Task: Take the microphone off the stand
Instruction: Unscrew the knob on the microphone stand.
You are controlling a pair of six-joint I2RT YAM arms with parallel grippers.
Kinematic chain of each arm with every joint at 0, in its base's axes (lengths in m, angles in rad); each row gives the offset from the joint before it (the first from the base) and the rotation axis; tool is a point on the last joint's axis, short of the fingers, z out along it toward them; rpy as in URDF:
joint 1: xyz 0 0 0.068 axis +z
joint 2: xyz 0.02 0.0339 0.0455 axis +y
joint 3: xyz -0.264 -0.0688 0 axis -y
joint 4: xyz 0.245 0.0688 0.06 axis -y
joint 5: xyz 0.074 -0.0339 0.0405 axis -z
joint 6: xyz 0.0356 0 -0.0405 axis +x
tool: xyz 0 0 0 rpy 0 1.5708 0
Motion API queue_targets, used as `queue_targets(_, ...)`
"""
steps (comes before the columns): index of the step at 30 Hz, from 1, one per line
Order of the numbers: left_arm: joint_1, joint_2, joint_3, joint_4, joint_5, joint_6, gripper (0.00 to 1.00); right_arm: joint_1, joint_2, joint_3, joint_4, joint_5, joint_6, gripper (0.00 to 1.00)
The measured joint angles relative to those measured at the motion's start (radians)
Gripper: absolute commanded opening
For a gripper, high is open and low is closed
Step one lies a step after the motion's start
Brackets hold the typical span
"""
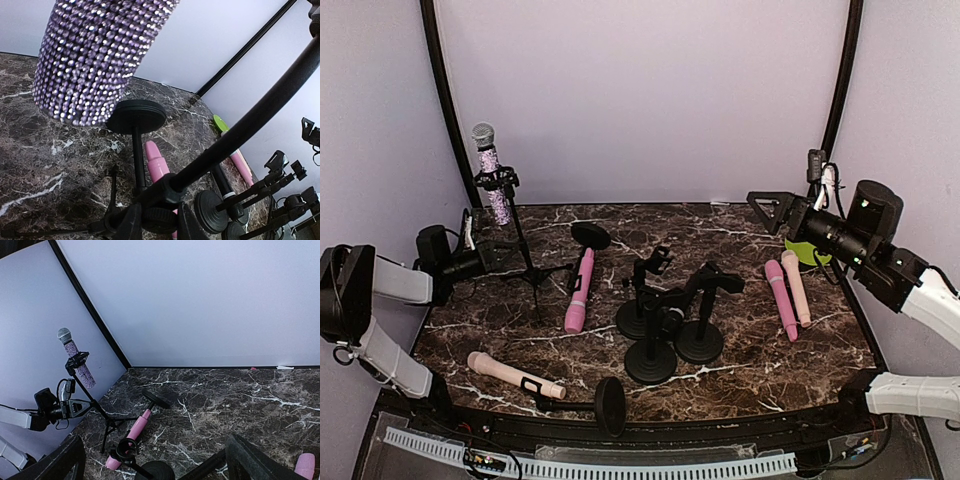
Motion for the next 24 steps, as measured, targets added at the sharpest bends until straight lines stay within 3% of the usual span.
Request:
queue_targets(7,-0.001,-0.002,-0.003,0.0,-0.002,-0.022,0.07,0.0,0.0,0.0,-0.003,0.009,0.0,0.99)
queue_targets(24,-0.001,-0.068,-0.021,-0.117,-0.026,0.013,0.5,0.0,0.0,0.0,-0.004,0.016,0.0,0.99)
